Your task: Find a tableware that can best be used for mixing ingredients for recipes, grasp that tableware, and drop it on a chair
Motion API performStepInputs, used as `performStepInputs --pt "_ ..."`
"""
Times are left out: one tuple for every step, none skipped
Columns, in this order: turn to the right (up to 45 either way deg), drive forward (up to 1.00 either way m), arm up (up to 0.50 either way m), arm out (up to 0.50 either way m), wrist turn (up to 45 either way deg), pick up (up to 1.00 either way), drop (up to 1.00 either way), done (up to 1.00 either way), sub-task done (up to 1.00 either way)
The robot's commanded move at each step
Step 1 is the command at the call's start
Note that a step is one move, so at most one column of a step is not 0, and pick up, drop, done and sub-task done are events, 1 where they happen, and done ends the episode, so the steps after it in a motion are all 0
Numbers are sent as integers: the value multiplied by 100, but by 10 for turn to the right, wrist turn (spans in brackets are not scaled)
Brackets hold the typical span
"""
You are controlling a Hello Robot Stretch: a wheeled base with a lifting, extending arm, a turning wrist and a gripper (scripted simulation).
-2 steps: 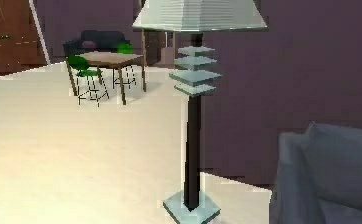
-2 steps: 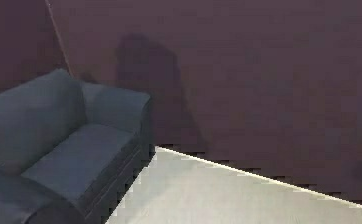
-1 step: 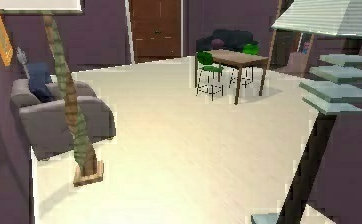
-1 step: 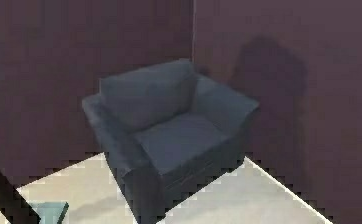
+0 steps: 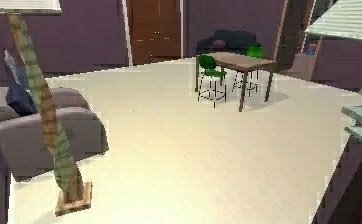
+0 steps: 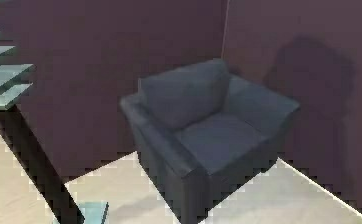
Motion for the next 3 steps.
performStepInputs --pt "-330 0 0 0 0 0 0 0 0" --pt "0 30 0 0 0 0 0 0 0" --pt "450 0 0 0 0 0 0 0 0"
